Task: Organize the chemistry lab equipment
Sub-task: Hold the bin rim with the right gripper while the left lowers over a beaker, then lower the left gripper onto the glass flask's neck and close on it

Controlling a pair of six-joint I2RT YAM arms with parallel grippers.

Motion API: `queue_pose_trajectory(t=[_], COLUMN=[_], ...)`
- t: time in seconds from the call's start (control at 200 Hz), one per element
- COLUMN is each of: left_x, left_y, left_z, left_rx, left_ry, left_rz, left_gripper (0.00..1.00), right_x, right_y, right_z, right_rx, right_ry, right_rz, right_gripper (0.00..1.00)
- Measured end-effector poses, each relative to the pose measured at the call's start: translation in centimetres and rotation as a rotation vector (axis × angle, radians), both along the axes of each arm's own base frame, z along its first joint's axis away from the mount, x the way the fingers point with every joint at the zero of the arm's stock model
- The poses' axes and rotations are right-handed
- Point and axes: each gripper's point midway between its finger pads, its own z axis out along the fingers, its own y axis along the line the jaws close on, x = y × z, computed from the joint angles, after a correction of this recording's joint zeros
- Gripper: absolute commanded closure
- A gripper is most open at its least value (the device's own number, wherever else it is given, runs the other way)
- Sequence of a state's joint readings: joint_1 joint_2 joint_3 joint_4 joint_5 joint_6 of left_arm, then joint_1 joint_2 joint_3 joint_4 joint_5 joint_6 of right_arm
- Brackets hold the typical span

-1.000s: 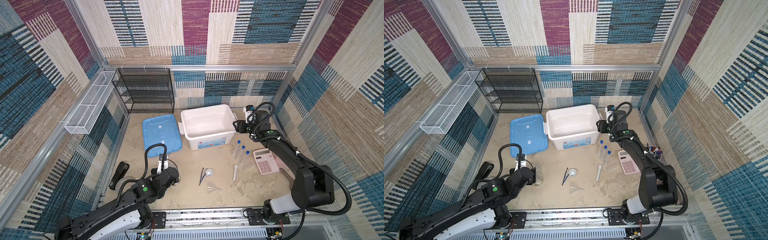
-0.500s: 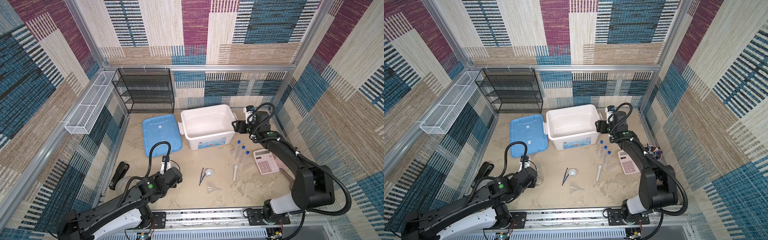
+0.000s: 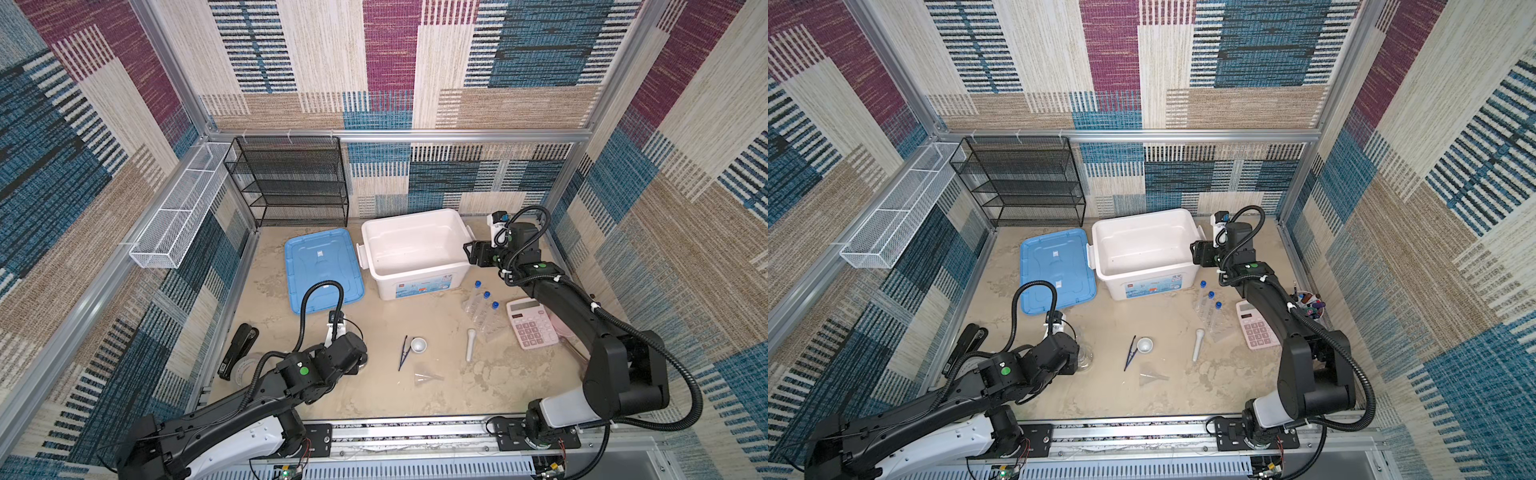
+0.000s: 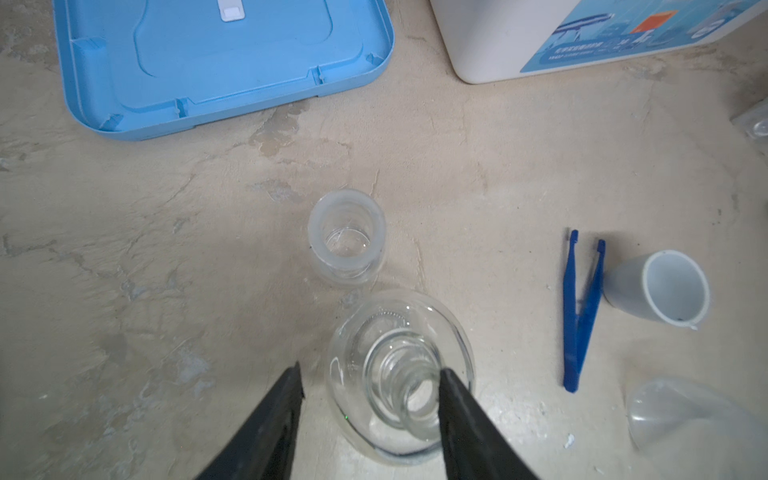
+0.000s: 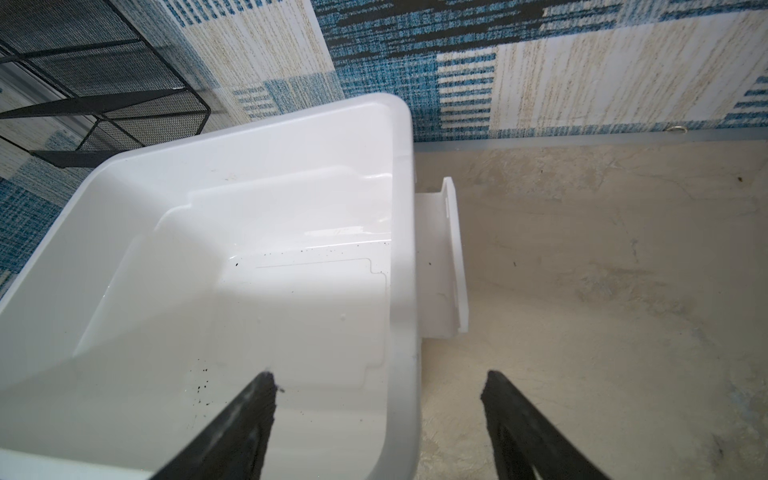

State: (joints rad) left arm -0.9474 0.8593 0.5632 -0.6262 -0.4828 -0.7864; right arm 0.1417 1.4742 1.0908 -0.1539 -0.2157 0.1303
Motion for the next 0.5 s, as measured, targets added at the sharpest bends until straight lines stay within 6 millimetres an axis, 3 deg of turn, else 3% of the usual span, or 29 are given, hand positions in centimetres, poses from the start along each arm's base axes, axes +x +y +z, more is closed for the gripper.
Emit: queue_pose_trajectory(t=[0.501], left_x=[-0.3], left_y=[-1.3], left_z=[-0.3], left_rx=[-0.001], left_ry=[0.065], left_rz=[-0.037], left_gripper=[0.43], right_x=[0.1], right_y=[0.0], right_z=[-0.2], right_rx=[-0.001], right_ry=[0.005], right_rz=[0.000], right_gripper=[0.19])
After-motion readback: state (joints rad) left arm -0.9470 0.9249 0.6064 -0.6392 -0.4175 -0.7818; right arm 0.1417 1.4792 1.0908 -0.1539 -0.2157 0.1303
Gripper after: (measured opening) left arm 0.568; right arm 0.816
